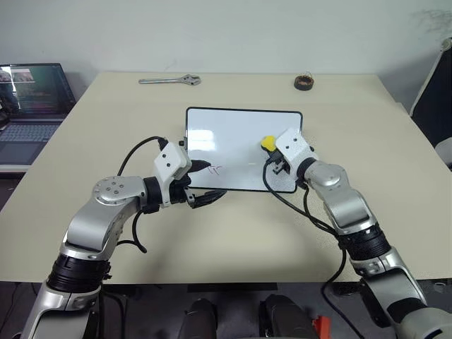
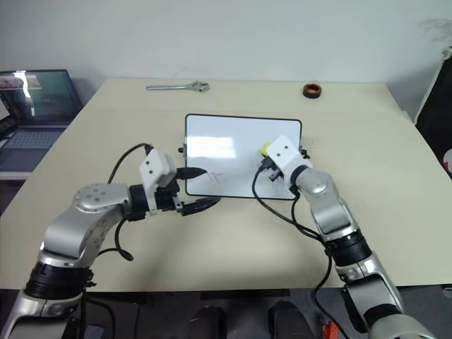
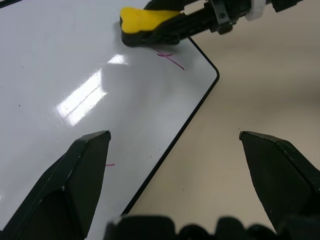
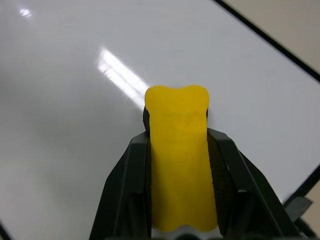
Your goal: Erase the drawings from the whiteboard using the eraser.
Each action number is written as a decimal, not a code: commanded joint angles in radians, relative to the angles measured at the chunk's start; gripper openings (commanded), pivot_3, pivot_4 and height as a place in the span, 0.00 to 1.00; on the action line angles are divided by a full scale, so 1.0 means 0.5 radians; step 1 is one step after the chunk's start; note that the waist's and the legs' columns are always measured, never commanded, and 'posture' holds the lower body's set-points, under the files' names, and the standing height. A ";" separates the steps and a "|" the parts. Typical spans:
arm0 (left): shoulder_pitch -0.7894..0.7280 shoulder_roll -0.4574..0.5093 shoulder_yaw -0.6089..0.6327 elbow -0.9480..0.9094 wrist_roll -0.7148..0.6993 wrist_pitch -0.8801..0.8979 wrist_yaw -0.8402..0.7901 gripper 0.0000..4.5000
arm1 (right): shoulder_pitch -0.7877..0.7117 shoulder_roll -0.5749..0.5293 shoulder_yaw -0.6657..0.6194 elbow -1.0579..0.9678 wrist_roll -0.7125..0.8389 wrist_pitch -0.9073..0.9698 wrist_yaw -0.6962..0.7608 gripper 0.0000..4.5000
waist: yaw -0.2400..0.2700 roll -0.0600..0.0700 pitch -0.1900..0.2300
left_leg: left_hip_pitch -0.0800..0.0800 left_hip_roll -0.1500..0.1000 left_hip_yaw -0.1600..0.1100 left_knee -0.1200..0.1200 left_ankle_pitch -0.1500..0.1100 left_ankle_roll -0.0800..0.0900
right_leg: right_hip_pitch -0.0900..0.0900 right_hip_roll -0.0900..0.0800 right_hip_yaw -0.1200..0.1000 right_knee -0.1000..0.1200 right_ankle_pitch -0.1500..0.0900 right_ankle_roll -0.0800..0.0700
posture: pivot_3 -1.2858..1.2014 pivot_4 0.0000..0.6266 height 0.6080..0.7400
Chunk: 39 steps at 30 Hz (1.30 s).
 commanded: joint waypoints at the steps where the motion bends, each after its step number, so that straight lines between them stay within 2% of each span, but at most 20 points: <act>1: -0.019 0.009 0.036 -0.025 0.003 -0.041 -0.006 1.00 | -0.027 0.030 -0.179 -0.029 0.098 0.064 -0.031 0.25 | 0.001 0.000 0.000 | -0.001 0.000 0.000 0.000 0.000 0.000 | 0.000 0.000 0.000 0.000 0.000 0.000 | 0.52 0.24 1.00; 8: 0.072 -0.002 0.182 -0.068 -0.048 -0.002 0.092 1.00 | 0.078 -0.035 -0.437 -0.763 0.556 0.331 0.249 0.25 | 0.006 0.003 0.002 | -0.018 0.003 -0.002 -0.002 0.000 0.000 | -0.015 -0.002 -0.001 -0.005 0.000 0.000 | 0.52 0.24 1.00; 10: 0.117 -0.002 0.231 -0.072 -0.031 -0.049 0.122 1.00 | 0.177 -0.113 -0.499 -0.946 0.659 0.338 0.335 0.25 | 0.011 0.002 0.002 | -0.019 0.003 -0.002 -0.004 -0.001 0.000 | -0.016 -0.002 -0.002 -0.007 0.000 0.000 | 0.52 0.24 1.00; 14: 0.264 0.013 0.324 -0.222 -0.171 -0.035 0.040 1.00 | 0.495 -0.255 -0.626 -1.267 0.926 0.468 0.487 0.25 | 0.022 0.002 0.002 | -0.018 0.004 -0.002 -0.005 -0.001 0.000 | -0.014 -0.003 -0.002 -0.010 0.000 0.000 | 0.52 0.24 1.00; 16: 0.336 0.039 0.319 -0.278 -0.173 -0.049 0.015 1.00 | 0.698 -0.343 -0.623 -1.375 0.964 0.474 0.535 0.25 | 0.029 0.002 0.002 | -0.018 0.004 -0.002 -0.005 -0.001 0.000 | -0.014 -0.004 -0.002 -0.009 -0.001 0.000 | 0.52 0.24 1.00; 18: 0.367 0.049 0.295 -0.274 -0.111 -0.111 0.031 1.00 | 0.858 -0.371 -0.624 -1.423 0.965 0.413 0.525 0.25 | 0.033 0.002 0.002 | -0.016 0.003 -0.001 -0.004 -0.001 0.000 | -0.012 -0.004 -0.001 -0.008 -0.001 0.000 | 0.52 0.24 1.00; 22: 0.377 -0.007 0.326 -0.270 -0.158 -0.110 0.076 1.00 | 1.098 -0.328 -0.662 -1.381 0.896 0.252 0.412 0.25 | 0.033 0.002 0.002 | -0.011 0.001 -0.001 -0.003 -0.001 0.000 | -0.009 -0.001 -0.001 -0.007 -0.001 0.001 | 0.52 0.24 1.00; 30: 0.395 0.030 0.374 -0.086 -0.112 -0.230 0.064 1.00 | 1.423 -0.281 -0.657 -1.400 0.867 0.106 0.300 0.25 | 0.032 0.002 0.002 | -0.012 0.001 0.000 -0.004 -0.001 0.000 | -0.009 0.000 -0.001 -0.008 -0.001 0.001 | 0.52 0.24 1.00; 34: 0.420 0.029 0.349 -0.068 -0.094 -0.287 0.035 1.00 | 1.397 -0.312 -0.651 -1.415 0.866 0.109 0.291 0.25 | 0.034 0.002 0.002 | -0.011 0.001 0.000 -0.003 -0.001 0.000 | -0.009 0.000 -0.001 -0.008 -0.001 0.001 | 0.52 0.24 1.00; 39: 0.420 0.027 0.309 -0.067 -0.068 -0.310 0.014 1.00 | 1.175 -0.358 -0.505 -1.340 0.731 0.070 0.242 0.25 | 0.032 0.002 0.002 | -0.011 0.001 0.000 -0.003 -0.001 0.000 | -0.008 0.000 -0.001 -0.008 -0.001 0.001 | 0.52 0.24 1.00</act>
